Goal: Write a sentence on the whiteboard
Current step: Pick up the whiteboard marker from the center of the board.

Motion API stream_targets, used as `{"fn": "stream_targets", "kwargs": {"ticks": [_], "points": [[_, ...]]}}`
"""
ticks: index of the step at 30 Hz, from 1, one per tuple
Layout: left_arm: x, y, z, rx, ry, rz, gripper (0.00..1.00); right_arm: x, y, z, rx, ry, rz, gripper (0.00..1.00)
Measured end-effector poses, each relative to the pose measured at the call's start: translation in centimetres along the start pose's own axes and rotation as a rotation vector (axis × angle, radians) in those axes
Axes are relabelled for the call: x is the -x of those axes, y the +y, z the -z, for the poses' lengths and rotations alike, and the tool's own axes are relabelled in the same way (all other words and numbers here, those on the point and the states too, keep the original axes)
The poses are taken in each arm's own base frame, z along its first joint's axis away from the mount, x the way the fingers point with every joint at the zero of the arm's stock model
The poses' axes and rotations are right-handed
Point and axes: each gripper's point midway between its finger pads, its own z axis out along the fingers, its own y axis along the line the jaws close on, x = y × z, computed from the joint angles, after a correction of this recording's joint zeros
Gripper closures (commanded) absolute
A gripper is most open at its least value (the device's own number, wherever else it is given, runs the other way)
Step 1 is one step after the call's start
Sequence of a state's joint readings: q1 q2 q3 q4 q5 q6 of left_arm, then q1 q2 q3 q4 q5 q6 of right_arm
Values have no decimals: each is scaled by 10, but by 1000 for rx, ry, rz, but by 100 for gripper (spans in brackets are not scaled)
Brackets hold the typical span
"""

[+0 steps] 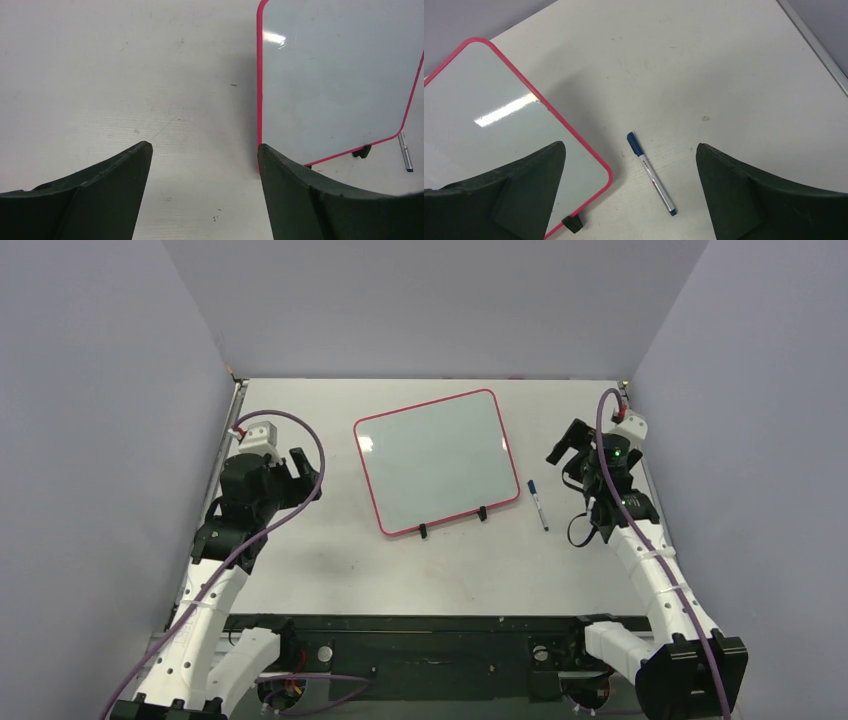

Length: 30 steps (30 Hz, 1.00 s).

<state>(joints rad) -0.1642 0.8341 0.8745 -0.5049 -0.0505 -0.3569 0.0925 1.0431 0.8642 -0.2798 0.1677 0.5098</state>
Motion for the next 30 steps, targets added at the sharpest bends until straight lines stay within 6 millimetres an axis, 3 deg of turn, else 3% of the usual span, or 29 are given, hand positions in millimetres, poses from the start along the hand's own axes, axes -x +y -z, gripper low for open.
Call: {"fn": "stream_targets", "kwargs": {"ticks": [10,19,30], "points": [[-3,-2,1,-5,9,-9,24,-47,-12,-20,-72,210,75,1],[-6,-1,2,8,19,-16,24,-82,-24,-34,-134,364,146,8],[-8,-2,3,8,24,-20,24,-128,-28,-51,-126,534,188,31]]}}
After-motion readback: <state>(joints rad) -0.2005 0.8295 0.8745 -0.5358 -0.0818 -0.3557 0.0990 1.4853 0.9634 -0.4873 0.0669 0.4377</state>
